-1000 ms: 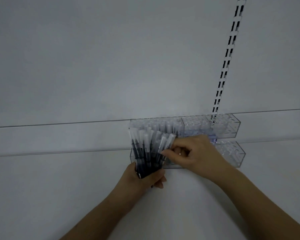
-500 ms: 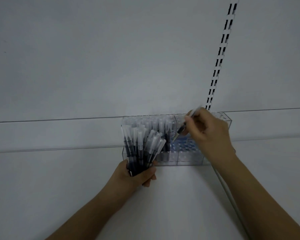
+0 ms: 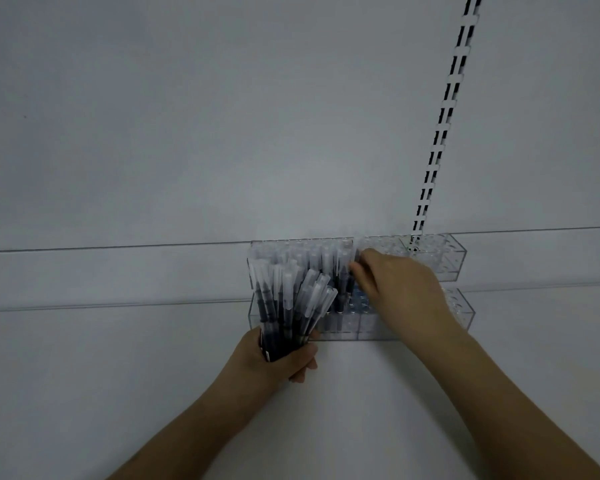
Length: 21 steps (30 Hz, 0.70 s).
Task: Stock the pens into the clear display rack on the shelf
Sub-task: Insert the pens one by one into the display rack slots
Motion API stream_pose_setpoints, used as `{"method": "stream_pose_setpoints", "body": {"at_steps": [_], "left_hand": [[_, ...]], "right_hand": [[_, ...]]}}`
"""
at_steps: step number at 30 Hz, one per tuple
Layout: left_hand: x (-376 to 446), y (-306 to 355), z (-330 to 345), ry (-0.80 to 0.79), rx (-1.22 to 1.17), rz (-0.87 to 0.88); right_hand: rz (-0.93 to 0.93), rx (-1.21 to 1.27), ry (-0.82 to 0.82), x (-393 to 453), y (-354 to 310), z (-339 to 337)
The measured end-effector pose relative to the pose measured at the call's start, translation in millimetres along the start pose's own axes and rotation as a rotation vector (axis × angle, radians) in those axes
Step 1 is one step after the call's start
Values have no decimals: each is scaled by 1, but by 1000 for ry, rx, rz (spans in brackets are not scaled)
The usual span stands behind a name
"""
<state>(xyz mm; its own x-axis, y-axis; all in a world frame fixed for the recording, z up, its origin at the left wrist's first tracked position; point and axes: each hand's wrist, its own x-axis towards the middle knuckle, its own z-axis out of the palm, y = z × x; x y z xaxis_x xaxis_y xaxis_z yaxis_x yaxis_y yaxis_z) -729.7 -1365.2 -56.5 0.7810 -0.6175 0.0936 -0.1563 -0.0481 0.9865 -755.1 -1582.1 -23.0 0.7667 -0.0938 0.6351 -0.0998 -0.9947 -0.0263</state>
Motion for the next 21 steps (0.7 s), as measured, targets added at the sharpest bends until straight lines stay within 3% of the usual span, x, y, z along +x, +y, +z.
{"method": "stream_pose_setpoints", "body": {"at_steps": [9,13,21], "left_hand": [[-2,-2,-1,0,-16,23],[-1,-3,-2,-13,-22,25],[-1,-3,-3,-25,-34,13]], "right_hand": [[28,-167,-58,3,-10,-2],[51,-224,-204,4,-16,-5],[128,-92,-299,-7,-10,-7]]}}
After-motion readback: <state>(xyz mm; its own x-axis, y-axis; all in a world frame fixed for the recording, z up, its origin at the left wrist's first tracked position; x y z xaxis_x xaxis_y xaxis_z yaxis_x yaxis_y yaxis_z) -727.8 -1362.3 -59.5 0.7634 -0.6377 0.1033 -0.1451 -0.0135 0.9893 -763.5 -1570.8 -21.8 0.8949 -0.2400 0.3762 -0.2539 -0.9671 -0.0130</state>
